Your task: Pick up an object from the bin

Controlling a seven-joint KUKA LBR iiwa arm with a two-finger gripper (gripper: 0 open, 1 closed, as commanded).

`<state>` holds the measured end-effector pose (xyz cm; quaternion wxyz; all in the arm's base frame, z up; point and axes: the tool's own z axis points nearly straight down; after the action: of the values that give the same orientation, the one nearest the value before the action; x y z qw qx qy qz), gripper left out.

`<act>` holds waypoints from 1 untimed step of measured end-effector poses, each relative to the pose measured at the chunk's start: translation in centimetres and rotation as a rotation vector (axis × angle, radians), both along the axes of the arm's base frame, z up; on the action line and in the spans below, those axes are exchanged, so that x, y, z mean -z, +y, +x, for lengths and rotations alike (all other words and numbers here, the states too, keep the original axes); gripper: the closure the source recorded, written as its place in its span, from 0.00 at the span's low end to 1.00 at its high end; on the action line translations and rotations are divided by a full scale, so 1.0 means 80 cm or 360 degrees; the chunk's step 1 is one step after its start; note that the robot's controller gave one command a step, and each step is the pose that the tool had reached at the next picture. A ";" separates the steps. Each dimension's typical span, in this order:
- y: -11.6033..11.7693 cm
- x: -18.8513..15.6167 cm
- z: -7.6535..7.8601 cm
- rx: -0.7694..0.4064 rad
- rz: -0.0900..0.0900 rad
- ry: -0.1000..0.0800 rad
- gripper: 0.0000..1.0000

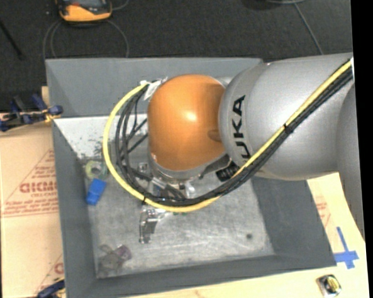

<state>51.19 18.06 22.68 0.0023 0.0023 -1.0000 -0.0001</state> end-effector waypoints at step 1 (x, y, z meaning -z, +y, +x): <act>-0.097 0.126 0.053 -0.0169 -0.0006 -0.0002 0.00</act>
Offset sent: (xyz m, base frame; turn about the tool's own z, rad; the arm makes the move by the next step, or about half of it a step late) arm 0.0419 -0.0721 -0.0969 -0.1113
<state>55.43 10.30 12.60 0.0017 0.0552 -0.9985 0.0019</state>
